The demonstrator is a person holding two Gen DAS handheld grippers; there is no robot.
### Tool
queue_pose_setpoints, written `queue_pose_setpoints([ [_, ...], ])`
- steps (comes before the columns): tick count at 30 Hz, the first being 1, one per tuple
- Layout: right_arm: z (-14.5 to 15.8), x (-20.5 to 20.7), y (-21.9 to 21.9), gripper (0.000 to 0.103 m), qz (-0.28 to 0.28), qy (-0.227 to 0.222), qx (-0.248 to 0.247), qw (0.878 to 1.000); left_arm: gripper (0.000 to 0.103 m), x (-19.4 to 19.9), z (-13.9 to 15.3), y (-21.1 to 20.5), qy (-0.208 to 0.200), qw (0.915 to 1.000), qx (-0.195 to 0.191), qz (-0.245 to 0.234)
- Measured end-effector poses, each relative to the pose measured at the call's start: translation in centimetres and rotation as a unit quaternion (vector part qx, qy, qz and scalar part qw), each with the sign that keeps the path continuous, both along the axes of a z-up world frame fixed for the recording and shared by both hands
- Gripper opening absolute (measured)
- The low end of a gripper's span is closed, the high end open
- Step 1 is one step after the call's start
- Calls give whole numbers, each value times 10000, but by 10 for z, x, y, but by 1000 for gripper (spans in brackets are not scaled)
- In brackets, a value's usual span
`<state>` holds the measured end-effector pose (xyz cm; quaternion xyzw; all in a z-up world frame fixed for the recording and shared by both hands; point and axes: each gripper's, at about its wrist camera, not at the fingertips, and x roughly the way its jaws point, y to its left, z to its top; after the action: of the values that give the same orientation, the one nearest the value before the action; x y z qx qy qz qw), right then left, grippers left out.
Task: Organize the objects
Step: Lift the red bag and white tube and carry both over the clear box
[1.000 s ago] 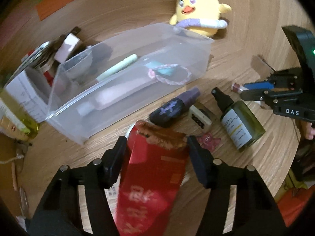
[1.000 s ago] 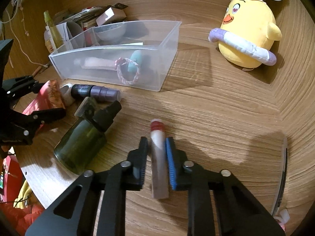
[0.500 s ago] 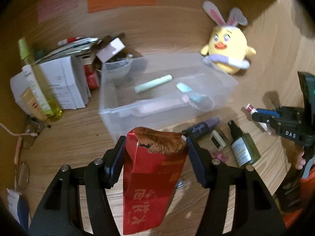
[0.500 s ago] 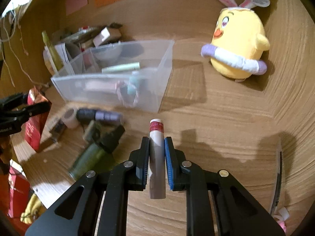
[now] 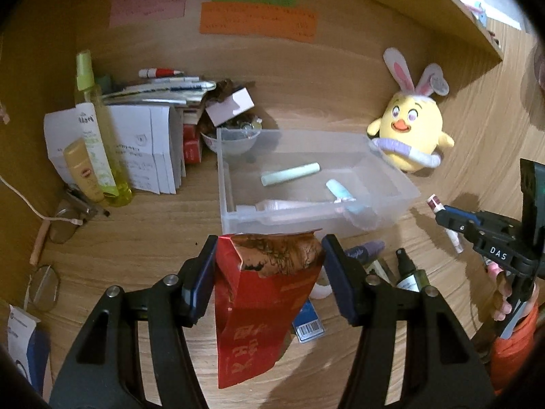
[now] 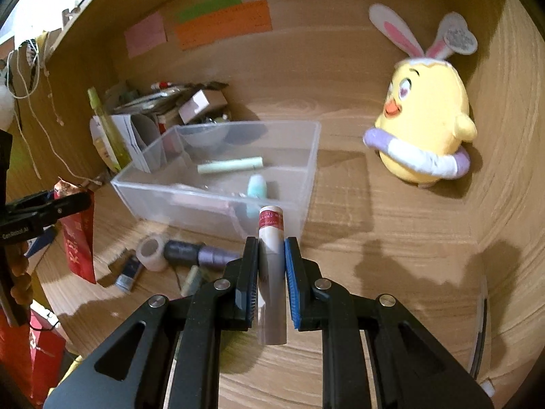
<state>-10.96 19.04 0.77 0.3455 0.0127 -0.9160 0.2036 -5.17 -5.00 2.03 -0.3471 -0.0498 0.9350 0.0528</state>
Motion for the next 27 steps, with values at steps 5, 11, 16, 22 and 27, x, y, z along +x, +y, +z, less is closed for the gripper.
queue_pose_setpoints([
  [5, 9, -3, -11, 14, 106, 143, -22, 9998, 60, 0, 13, 0, 164, 9999, 15, -3],
  [11, 19, -13, -22, 14, 184, 248, -81, 9995, 60, -12, 28, 3, 293, 9995, 59, -39],
  [16, 27, -25, -31, 14, 239, 332, -102, 9991, 60, -29, 35, 4, 278, 9994, 205, -86],
  [22, 32, -39, -40, 14, 285, 387, -84, 9988, 60, -53, 43, 8, 219, 9989, 380, -167],
  [27, 31, -53, -46, 14, 303, 366, -66, 9988, 60, -76, 47, 15, 161, 9987, 428, -224],
])
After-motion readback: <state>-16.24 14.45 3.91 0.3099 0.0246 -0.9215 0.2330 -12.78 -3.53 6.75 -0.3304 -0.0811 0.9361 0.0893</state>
